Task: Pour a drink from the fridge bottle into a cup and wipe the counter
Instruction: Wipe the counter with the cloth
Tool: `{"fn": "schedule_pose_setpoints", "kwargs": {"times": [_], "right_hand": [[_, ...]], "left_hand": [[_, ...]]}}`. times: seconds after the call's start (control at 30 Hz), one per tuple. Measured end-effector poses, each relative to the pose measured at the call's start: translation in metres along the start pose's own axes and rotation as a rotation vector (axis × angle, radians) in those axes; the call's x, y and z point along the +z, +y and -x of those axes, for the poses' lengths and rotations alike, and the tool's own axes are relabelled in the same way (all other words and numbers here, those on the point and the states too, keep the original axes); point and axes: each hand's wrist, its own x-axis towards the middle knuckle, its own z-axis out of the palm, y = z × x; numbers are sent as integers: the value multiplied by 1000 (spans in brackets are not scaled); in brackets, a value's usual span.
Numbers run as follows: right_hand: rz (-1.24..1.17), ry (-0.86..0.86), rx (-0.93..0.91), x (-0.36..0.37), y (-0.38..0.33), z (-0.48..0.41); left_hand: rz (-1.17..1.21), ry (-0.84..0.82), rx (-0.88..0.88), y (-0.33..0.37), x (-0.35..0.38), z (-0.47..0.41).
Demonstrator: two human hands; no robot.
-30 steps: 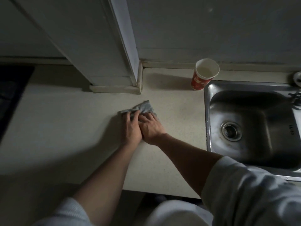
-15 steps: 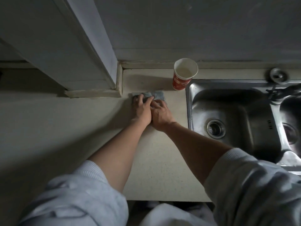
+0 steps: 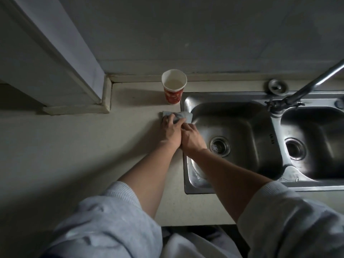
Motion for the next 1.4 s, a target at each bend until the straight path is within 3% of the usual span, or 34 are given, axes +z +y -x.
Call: {"fn": "schedule_pose_setpoints", "kwargs": {"times": [0.07,0.43,0.9,1.17,1.4], "right_hand": [[9,23,-17,2,-5,12],[7,-13,-123,20,-72,70],[-78,-58,-214,109,-286,105],[-38,-71,-201,114,-264,125],[-39,-15,-121,90,-198,150]], "left_hand": [[85,30,-74,-2,4,12],[65,150,-210,-41,5,100],[137,194,-242,-236,-67,242],[119,189,-306,-222,-39,253],[209,126,-262,-154,-13,237]]}}
